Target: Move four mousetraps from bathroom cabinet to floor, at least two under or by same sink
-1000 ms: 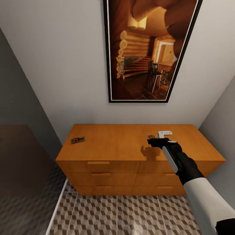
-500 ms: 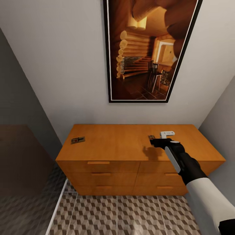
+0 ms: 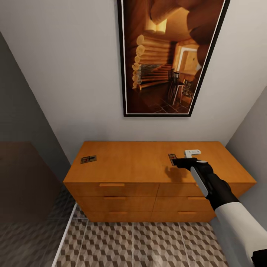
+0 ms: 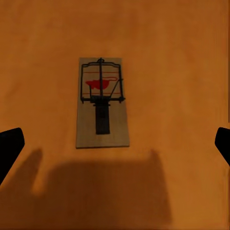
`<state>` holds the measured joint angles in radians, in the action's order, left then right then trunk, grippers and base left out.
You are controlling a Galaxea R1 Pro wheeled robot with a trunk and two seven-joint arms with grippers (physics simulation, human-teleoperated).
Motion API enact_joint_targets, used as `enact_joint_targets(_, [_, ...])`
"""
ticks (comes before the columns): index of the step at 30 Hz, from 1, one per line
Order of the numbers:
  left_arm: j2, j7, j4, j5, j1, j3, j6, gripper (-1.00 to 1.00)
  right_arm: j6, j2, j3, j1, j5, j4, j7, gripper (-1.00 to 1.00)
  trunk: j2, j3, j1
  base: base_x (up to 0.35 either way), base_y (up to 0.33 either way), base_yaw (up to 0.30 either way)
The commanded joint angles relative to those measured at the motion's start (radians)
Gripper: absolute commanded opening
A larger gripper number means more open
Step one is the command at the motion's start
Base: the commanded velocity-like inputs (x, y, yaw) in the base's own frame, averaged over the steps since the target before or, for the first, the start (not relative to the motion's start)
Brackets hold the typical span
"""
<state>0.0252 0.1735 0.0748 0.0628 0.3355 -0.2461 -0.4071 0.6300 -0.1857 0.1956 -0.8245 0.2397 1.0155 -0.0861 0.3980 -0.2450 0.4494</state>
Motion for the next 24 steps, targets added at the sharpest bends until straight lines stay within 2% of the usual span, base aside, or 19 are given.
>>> enact_joint_targets(1, [0.001, 0.003, 0.005, 0.006, 0.002, -0.009, -0.007, 1.0, 0.004, -0.003, 0.003, -0.001, 0.01, -0.001, -0.008, 1.0, 0.002, -0.002, 0.001, 0.0, 0.0, 0.0])
enact_joint_targets(18, [0.001, 0.003, 0.005, 0.006, 0.002, -0.009, -0.007, 1.0, 0.012, -0.002, -0.004, -0.002, 0.016, -0.005, -0.013, 1.0, 0.002, -0.002, 0.001, 0.0, 0.0, 0.0])
enact_joint_targets(24, [0.001, 0.003, 0.005, 0.006, 0.002, -0.009, -0.007, 1.0, 0.022, -0.002, -0.008, -0.002, 0.039, -0.005, -0.016, 1.0, 0.002, -0.002, 0.001, 0.0, 0.0, 0.0])
